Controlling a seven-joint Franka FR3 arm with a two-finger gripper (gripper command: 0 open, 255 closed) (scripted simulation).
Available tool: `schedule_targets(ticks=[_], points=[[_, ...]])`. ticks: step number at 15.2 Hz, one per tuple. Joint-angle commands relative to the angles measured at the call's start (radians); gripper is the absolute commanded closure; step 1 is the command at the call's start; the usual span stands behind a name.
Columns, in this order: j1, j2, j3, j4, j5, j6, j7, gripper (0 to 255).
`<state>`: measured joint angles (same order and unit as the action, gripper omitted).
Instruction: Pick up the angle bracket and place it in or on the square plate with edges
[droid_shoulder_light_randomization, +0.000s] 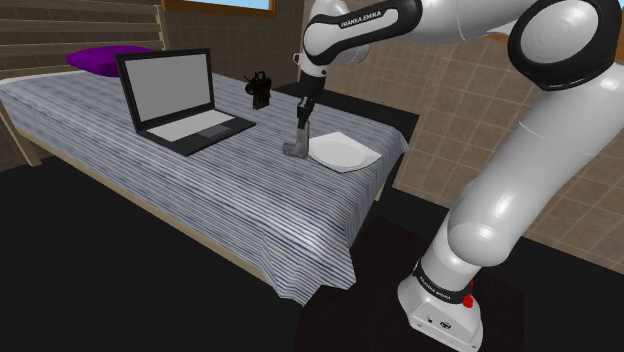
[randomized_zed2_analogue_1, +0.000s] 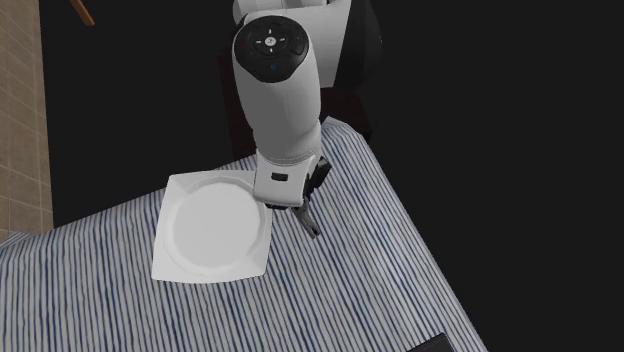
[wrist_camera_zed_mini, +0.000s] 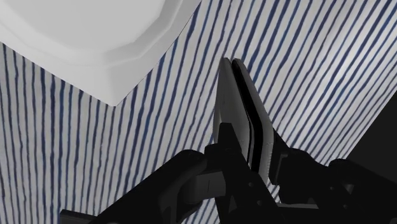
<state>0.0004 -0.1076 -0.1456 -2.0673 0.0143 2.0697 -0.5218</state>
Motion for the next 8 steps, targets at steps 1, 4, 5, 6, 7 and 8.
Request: schedule_targets(ticks=[1, 4, 5, 6, 7, 8], points=[[0.0, -0.005, 0.001, 0.022, -0.001, -0.027, 0.002, 255], [0.001, -0.011, 0.001, 0.055, -0.002, -0.067, 0.004, 255], [0.001, -0.013, 0.001, 0.067, -0.003, -0.08, 0.004, 255], [0.001, -0.014, 0.002, 0.079, -0.003, -0.093, 0.005, 255], [0.001, -0.016, 0.002, 0.091, -0.003, -0.106, 0.005, 255], [0.001, -0.016, 0.002, 0.094, -0.003, -0.111, 0.005, 255]])
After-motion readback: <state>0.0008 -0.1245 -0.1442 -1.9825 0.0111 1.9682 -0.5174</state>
